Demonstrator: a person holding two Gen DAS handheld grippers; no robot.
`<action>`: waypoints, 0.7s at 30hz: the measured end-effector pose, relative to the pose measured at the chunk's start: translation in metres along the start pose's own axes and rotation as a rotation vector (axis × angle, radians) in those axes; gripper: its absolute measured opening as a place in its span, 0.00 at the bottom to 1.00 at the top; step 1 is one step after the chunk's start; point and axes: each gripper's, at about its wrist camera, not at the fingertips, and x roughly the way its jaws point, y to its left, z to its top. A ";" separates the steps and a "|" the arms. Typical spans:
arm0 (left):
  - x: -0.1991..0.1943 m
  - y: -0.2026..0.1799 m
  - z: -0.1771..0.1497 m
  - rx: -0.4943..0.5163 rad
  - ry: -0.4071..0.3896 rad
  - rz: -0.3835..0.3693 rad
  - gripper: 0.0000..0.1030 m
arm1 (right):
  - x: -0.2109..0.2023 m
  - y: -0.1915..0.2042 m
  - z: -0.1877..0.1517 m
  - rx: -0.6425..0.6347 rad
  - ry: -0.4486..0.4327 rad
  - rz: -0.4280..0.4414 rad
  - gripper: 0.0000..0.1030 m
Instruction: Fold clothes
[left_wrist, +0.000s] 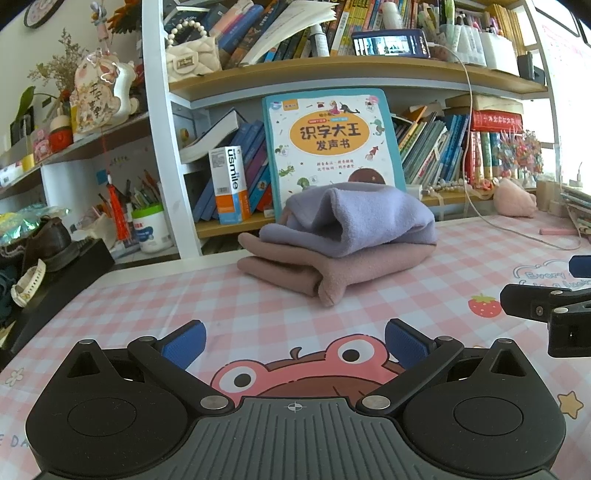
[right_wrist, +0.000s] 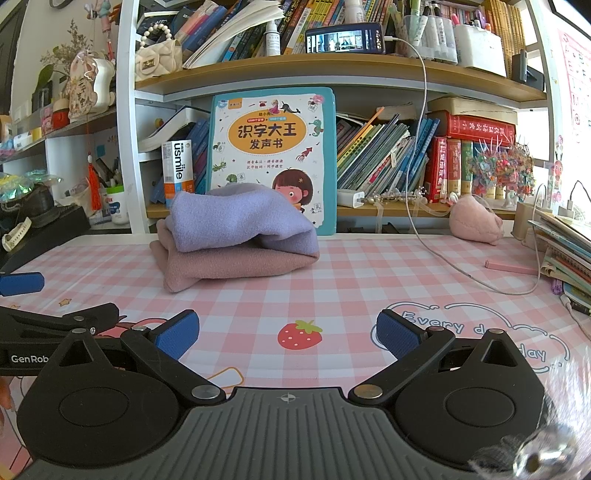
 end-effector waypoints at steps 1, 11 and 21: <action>0.000 0.000 0.000 -0.002 -0.001 -0.001 1.00 | 0.000 0.000 0.000 0.000 0.000 0.000 1.00; -0.001 0.002 0.000 -0.018 -0.009 -0.001 1.00 | 0.000 0.001 0.000 -0.009 -0.001 0.003 1.00; -0.003 0.004 -0.001 -0.030 -0.027 -0.011 1.00 | -0.007 0.000 0.000 0.000 -0.037 -0.002 1.00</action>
